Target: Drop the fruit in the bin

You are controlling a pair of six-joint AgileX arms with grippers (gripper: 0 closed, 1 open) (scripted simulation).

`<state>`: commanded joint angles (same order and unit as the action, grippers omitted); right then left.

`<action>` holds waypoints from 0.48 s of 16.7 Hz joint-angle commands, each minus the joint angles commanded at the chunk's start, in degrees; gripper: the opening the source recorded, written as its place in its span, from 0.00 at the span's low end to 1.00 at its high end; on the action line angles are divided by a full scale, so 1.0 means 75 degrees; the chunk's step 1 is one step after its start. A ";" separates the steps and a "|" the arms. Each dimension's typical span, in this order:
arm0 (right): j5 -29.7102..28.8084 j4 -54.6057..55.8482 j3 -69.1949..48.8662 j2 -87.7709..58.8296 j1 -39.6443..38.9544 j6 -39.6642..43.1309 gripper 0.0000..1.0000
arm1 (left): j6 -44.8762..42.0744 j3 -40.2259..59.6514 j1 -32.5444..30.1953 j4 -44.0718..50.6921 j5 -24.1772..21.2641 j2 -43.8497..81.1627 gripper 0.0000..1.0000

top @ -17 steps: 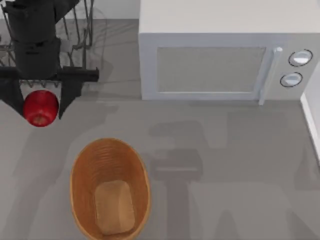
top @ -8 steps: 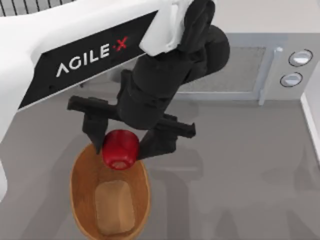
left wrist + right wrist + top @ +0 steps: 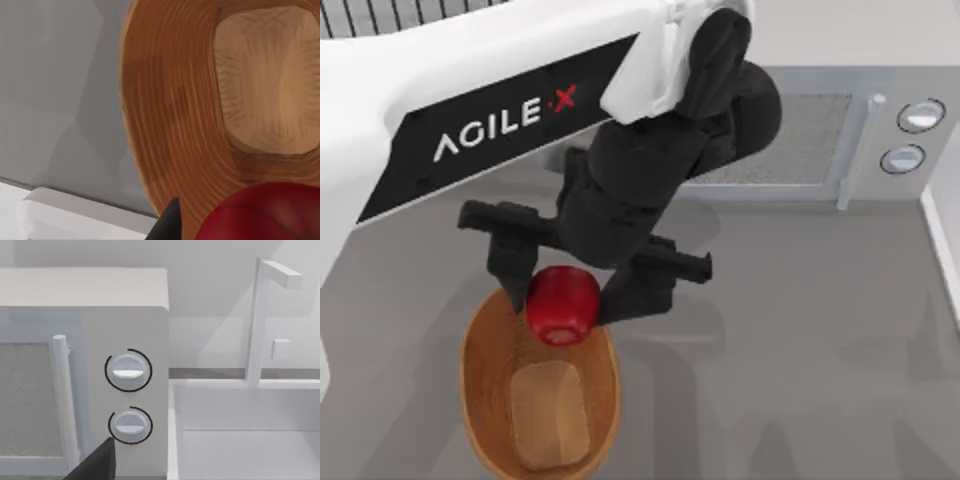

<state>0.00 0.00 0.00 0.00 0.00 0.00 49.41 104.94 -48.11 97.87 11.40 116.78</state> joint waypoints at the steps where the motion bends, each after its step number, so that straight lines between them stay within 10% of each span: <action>1: 0.0000 0.0000 0.0000 0.0000 0.0000 0.0000 1.00 | -0.0028 -0.0257 0.0017 -0.0235 0.0011 -0.0065 0.00; 8: 0.0000 0.0000 0.0000 0.0000 0.0000 0.0000 1.00 | -0.0158 -0.2395 0.0165 -0.1909 0.0085 -0.0410 0.00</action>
<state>0.00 0.00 0.00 0.00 0.00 0.00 48.22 86.98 -46.87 83.55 12.04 113.70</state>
